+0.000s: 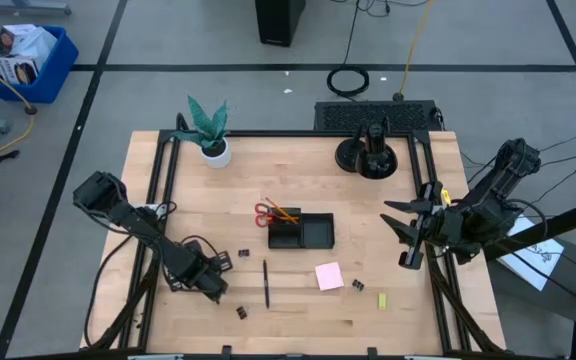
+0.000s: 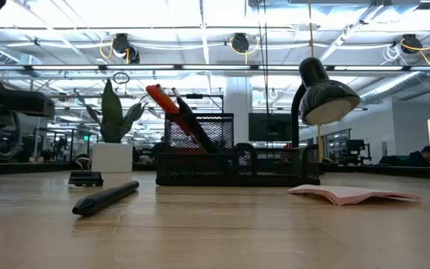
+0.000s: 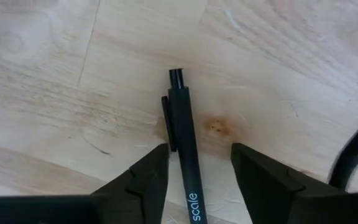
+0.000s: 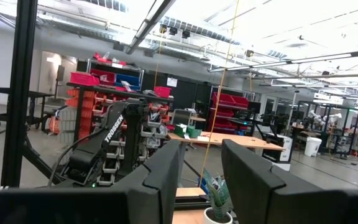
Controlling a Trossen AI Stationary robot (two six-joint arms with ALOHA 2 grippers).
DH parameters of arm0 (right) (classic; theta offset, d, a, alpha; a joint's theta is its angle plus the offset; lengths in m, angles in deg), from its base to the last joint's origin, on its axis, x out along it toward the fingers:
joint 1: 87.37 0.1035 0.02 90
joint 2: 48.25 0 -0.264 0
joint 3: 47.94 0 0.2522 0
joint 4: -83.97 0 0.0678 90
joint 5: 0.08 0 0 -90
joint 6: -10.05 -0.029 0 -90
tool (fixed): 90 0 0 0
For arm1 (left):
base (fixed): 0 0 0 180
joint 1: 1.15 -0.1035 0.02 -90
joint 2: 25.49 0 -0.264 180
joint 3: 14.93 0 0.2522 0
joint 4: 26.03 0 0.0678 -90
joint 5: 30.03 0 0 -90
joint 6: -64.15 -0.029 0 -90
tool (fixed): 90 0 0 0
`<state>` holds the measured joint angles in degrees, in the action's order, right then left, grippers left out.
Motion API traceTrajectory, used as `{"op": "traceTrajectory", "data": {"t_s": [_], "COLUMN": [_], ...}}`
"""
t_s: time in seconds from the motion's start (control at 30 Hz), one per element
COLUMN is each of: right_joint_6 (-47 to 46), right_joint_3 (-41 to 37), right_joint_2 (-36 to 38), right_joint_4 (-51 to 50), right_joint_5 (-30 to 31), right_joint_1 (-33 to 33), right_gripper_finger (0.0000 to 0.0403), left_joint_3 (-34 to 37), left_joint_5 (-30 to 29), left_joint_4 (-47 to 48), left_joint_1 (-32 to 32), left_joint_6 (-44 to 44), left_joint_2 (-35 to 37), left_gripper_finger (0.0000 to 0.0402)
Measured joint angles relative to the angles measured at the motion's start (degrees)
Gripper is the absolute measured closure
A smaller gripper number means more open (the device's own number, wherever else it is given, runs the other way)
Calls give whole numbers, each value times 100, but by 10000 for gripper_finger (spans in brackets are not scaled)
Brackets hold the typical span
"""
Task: Pick and place office supplies into organizer
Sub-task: Put the left black pen into the desk organizer
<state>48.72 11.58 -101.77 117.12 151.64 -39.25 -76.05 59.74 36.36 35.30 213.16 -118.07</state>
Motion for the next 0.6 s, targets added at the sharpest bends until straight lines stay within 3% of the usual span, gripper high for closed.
{"op": "traceTrajectory", "data": {"t_s": [0.27, 0.6], "right_joint_6": [-1, -1], "right_joint_3": [0, 0], "right_joint_2": [0, 0], "right_joint_4": [1, 2], "right_joint_5": [0, 0], "right_joint_1": [0, 0], "right_gripper_finger": [287, 287], "left_joint_3": [0, 2], "left_joint_5": [-92, -87], "left_joint_4": [-24, 37], "left_joint_1": [-20, -53], "left_joint_6": [-66, -129], "left_joint_2": [-5, -5], "left_gripper_finger": [298, 351]}}
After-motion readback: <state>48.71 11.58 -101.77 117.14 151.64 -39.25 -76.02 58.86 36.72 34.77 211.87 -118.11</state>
